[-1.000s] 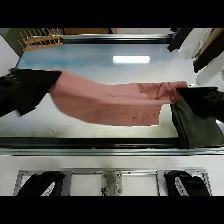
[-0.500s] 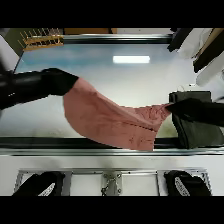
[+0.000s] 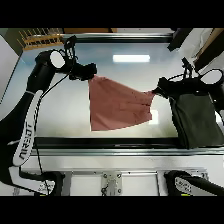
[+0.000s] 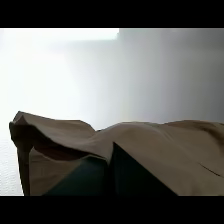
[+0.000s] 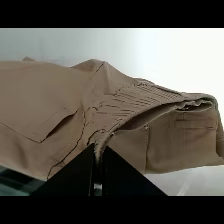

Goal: Fold the clothes and pants, and hang the long-sleeved shirts on hangers.

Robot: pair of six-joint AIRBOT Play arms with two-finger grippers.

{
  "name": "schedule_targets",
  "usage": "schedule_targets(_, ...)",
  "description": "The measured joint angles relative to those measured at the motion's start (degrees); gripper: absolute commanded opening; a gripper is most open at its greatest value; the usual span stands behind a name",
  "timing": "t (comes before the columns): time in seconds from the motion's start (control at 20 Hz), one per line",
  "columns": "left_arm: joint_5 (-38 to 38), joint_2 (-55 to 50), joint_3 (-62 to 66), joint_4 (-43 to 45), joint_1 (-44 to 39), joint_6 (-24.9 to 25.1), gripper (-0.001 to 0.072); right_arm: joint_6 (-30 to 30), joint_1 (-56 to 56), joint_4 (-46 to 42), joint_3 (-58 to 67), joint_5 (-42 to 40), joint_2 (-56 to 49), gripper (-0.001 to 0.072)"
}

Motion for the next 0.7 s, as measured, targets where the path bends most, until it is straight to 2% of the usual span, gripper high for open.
schedule_targets(0.2, -2.19, -2.99, 2.14, -1.99, 2.03, 3.15, 0.0006, -1.62, 1.22, -6.54, 0.13, -3.41, -0.59, 0.0006)
schedule_targets(0.35, -1.6, 0.61, -5.4, -2.43, 2.01, 5.07, 0.0006, -2.03, 3.98, -15.1, -3.13, -3.93, 1.44, 0.0007)
schedule_targets(0.55, 5.92, 7.65, -23.67, -2.62, 0.63, 6.05, 0.0006, -2.23, 6.43, -21.44, -11.02, -6.12, 2.97, 0.0007)
schedule_targets(0.7, 13.44, 11.15, -36.35, -2.56, -1.42, 6.34, 0.0006, -2.23, 7.67, -23.5, -17.38, -10.78, 3.3, 0.0007)
